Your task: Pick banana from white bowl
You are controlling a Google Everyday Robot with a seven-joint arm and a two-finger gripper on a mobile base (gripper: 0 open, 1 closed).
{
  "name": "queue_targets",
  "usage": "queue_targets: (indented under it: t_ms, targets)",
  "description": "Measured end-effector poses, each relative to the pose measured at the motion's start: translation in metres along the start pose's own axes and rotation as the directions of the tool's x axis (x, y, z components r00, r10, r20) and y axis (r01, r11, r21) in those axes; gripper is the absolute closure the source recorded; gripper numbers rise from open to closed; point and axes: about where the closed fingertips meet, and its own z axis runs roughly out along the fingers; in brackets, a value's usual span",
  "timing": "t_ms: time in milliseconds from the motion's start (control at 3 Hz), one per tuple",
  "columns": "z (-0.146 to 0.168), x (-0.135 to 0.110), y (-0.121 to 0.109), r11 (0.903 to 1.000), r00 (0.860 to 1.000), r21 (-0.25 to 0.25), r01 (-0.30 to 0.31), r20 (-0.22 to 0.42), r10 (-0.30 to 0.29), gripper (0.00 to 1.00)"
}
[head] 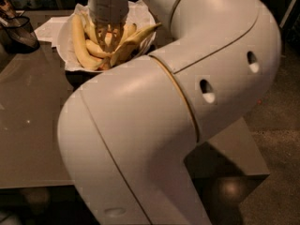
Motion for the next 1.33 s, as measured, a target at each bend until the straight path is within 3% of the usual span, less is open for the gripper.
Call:
queue_targets:
  t_ms: [333,667,1000,1333]
  targets:
    - [0.002,0.013,-0.005,0.9953,0.996,0.041,-0.088,-0.009,0.088,1.0]
    - [-0.012,0.015,-0.007,0.9917,0.993,0.058,-0.115,0.034,0.113,1.0]
    - [-0.018,0.009,0.02,0.9992,0.998,0.028,-0.028,0.059,0.027,1.0]
    - [-0.023,-0.001,0.035,0.9987,0.996,0.029,0.041,0.074,-0.043,1.0]
